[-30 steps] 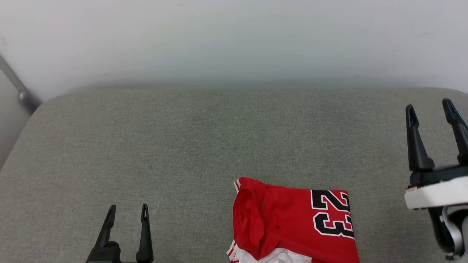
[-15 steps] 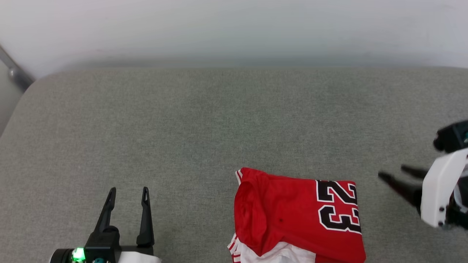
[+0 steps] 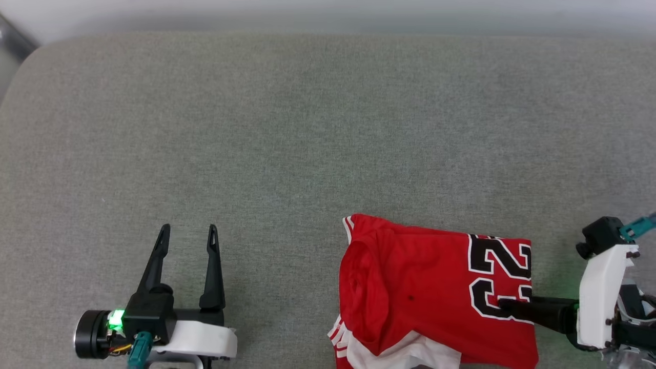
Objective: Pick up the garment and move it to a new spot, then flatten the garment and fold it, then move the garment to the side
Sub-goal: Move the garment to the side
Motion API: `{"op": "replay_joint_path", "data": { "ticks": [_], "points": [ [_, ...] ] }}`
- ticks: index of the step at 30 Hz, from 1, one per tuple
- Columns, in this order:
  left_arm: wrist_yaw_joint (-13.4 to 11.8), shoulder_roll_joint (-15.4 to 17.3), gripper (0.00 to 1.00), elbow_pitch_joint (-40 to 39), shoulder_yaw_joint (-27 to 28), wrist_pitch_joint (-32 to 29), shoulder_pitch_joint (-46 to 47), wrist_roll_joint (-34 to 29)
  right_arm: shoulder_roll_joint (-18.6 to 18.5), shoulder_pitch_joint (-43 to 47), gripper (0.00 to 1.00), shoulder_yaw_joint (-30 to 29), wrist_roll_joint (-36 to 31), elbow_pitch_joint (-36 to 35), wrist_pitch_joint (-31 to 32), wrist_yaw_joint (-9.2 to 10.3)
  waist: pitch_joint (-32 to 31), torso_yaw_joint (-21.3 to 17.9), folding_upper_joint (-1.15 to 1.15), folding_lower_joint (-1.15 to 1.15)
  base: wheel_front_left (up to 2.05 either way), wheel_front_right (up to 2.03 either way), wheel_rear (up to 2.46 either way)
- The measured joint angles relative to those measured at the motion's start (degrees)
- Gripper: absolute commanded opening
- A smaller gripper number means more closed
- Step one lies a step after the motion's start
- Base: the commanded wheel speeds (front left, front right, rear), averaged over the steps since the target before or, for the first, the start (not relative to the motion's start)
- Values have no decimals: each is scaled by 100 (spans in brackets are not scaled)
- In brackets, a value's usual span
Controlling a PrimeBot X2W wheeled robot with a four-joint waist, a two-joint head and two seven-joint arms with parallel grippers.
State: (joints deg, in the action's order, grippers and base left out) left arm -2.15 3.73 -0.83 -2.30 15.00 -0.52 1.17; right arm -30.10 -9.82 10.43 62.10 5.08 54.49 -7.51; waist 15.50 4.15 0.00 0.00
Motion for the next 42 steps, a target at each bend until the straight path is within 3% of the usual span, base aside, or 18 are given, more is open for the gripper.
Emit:
{"op": "replay_joint_path", "data": {
  "ticks": [9,10,11,12,23,33,42],
  "points": [
    [13,-29,100,13,-101,0,254,-7,94,-309,100,414,89,18,-55,-5,426,165,0,0,0,0,0],
    [13,-30,100,22,-107,0,274,-7,62,-332,94,482,85,-7,-60,-5,458,188,0,0,0,0,0],
    [12,-31,100,29,-113,-1,296,-5,21,-349,19,542,75,-29,-94,-5,480,210,0,0,0,0,0],
    [9,-32,100,32,-114,-1,311,-5,-20,-377,0,604,66,-52,-111,-5,497,229,0,0,0,0,0],
    [-52,-48,100,92,-57,0,121,2,-469,-674,0,1445,-16,-537,-632,0,194,49,0,0,0,0,0],
    [-64,-53,100,78,43,-1,-108,3,-1575,-1434,0,1847,-242,-1077,-733,0,-187,-771,0,0,0,0,0],
    [-24,57,100,-70,54,7,153,-101,-2459,-2266,0,1947,-915,-391,-1034,0,97,-1600,0,0,0,0,0]
  ]
}}
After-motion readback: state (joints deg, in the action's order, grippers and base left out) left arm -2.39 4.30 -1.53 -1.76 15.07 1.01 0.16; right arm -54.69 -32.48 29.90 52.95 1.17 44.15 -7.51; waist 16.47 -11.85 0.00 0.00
